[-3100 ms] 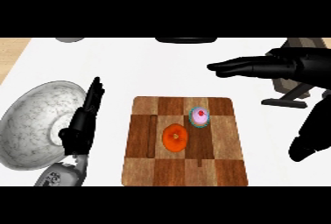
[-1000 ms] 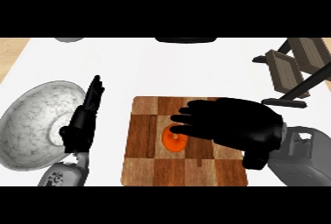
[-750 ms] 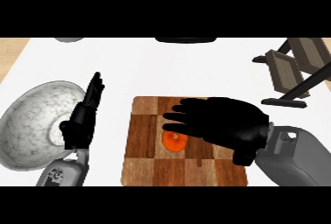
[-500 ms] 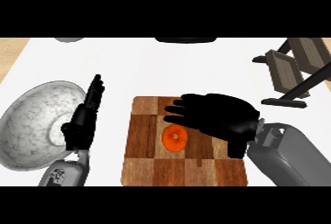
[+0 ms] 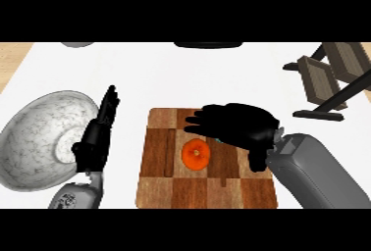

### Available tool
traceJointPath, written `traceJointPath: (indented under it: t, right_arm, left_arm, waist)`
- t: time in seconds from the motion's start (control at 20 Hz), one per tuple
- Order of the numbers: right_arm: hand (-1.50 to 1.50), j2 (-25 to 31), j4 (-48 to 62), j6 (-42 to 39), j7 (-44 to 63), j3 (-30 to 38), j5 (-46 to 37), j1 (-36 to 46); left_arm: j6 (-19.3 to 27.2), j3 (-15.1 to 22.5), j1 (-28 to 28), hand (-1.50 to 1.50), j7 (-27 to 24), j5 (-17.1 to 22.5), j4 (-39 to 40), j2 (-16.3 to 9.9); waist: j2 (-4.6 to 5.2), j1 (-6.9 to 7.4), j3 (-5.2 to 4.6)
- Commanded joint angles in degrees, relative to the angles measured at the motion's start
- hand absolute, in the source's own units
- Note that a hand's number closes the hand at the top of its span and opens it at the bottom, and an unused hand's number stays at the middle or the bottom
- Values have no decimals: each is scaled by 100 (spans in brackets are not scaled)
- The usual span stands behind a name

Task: Pick the squash from the cutting board and place it in the tiered basket

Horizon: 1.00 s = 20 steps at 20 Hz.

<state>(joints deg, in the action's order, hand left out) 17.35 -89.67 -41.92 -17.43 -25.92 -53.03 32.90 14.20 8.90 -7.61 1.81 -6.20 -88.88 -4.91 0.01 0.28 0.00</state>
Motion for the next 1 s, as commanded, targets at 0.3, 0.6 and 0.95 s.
traceJointPath:
  t: [0.3,0.6,0.95]
  right_arm:
    - [-150,-395,597,-84,-448,25,-382,202]
    - [-150,-606,1058,487,-689,-195,-678,-60]
    - [-150,-657,875,-21,-516,-44,-821,73]
  left_arm:
    - [-94,-130,-24,0,-182,-88,246,157]
    - [-111,-213,-346,0,10,-182,314,208]
    - [-70,0,128,0,58,-369,-212,363]
  waist:
    - [1,-5,-1]
    - [8,2,0]
    - [-4,8,0]
